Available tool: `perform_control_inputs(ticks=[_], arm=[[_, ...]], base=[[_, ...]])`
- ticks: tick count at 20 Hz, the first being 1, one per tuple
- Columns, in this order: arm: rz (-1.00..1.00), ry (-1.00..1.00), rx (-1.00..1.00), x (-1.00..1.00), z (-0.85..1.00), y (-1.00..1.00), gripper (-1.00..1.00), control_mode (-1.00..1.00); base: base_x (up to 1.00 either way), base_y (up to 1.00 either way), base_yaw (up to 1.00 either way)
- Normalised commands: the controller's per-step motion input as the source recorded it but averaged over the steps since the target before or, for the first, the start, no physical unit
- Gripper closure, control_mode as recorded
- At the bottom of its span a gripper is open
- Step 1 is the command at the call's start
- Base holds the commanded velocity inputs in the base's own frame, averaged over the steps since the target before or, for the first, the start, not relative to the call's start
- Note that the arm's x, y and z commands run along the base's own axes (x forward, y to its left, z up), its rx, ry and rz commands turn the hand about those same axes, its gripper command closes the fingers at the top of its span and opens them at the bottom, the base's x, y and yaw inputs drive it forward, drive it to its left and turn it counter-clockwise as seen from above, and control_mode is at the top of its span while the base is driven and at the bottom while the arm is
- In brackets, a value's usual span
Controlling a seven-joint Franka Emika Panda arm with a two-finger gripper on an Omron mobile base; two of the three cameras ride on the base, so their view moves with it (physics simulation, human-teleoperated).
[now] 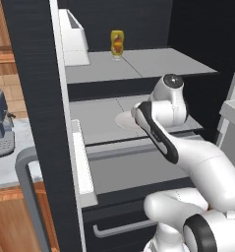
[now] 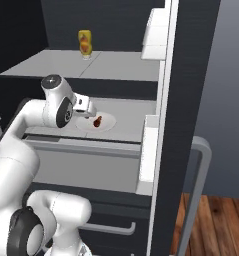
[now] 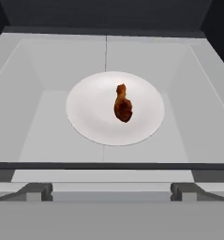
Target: Retrieve the chicken drumstick from the fridge and place it on the saucepan with marinade on the stove.
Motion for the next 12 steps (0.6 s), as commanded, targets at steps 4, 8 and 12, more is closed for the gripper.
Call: perform_control_inputs(ticks=[4, 8, 12], arm=[[0.00, 0.00, 0.00, 0.10, -0.06, -0.06, -1.00, -1.00], [0.00, 0.00, 0.00, 0.16, -0.22, -0.12, -1.00, -1.00], [0.00, 0.00, 0.00, 0.02, 0.00, 0.00, -1.00, -1.00]], base=[[0.00, 0.00, 0.00], [0.00, 0.00, 0.00], [0.00, 0.00, 0.00]])
